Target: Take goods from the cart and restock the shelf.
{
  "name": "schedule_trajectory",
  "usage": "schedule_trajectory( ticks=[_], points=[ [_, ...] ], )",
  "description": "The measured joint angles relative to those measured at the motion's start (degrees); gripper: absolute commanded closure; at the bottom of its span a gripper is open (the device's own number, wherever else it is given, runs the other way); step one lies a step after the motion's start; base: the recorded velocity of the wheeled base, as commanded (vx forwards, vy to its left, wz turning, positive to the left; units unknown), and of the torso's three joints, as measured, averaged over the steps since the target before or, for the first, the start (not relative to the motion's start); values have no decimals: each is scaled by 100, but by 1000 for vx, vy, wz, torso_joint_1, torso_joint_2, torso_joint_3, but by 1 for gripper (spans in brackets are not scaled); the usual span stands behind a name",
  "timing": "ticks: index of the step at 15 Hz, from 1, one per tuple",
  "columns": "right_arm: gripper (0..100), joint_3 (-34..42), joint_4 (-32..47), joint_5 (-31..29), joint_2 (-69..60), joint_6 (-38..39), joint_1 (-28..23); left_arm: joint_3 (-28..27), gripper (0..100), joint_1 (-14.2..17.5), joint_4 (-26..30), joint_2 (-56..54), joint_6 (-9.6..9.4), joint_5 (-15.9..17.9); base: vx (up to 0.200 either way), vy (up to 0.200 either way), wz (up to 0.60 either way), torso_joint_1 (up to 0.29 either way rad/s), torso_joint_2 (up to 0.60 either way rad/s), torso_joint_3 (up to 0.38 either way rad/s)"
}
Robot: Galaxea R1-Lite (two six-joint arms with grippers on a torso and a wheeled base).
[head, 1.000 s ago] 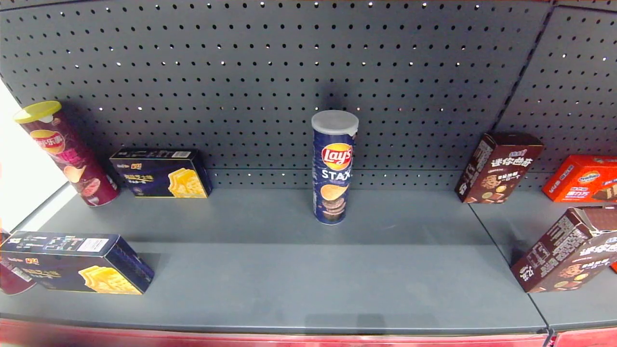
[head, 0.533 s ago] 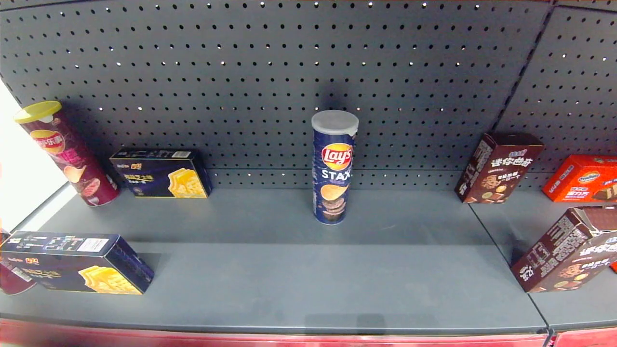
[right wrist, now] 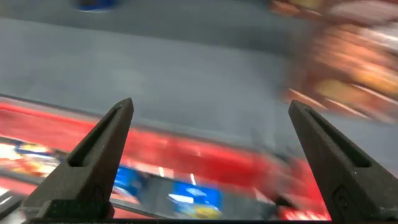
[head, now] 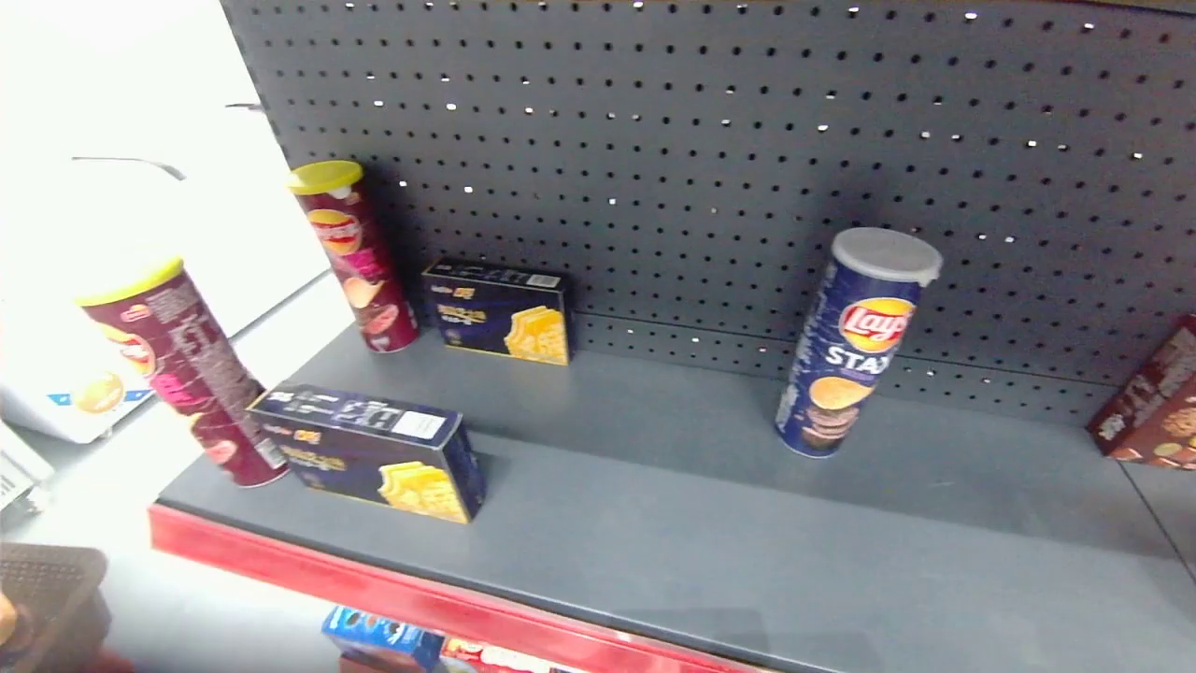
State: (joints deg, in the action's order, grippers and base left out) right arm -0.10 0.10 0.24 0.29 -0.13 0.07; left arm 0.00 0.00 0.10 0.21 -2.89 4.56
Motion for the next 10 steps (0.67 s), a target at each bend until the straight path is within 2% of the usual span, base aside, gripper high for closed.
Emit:
schedule_trajectory(
  ticks=[10],
  points=[
    [0,0,0,-2,0,9,-2,0,0,0,1,0,-1,-5,0,0,600,2,2,0]
  ],
)
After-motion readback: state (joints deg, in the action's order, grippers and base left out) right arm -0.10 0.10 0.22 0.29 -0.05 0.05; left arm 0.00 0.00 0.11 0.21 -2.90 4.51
